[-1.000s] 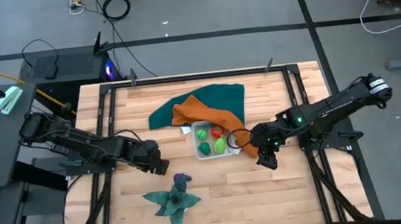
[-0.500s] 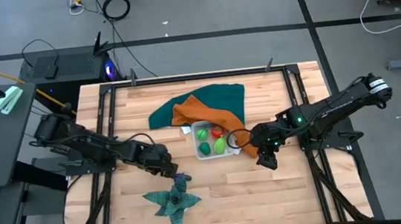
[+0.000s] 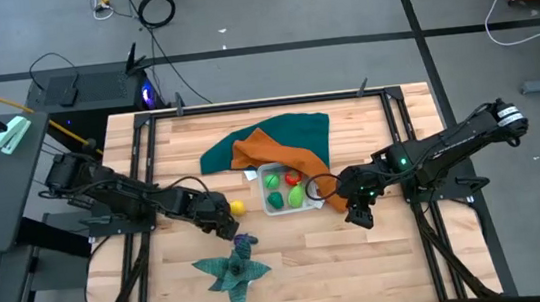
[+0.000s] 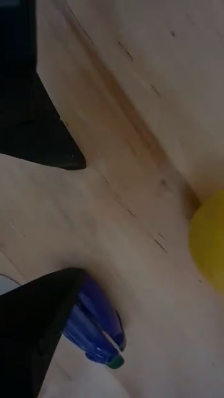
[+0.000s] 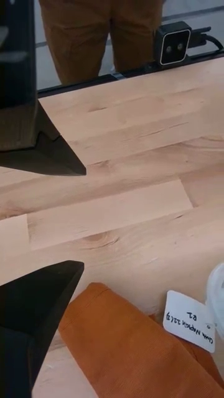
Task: Pick and placing Produce into tupperware
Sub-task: Put the lemon into the transparent bin
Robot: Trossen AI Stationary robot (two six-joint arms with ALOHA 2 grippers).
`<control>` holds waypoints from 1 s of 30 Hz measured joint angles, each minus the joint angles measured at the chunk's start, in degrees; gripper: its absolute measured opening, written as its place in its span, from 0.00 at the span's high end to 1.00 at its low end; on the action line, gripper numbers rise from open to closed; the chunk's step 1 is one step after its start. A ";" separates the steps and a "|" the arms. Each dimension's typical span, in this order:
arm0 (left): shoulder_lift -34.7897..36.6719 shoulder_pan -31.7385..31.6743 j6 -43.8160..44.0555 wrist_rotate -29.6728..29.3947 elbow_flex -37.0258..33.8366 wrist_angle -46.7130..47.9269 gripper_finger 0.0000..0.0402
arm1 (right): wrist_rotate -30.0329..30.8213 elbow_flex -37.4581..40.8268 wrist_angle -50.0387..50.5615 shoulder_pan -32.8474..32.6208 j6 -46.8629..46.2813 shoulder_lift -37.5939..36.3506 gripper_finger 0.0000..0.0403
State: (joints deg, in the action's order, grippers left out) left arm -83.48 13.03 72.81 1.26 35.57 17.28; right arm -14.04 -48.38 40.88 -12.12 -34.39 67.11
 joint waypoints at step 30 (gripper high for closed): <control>14.64 -15.64 -18.42 1.87 7.56 22.73 0.29 | 9.42 0.00 -4.13 0.00 3.63 0.00 0.51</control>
State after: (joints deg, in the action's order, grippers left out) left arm -68.85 -2.61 54.39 3.13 43.13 40.01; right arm -4.62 -48.38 36.76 -12.12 -30.76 67.11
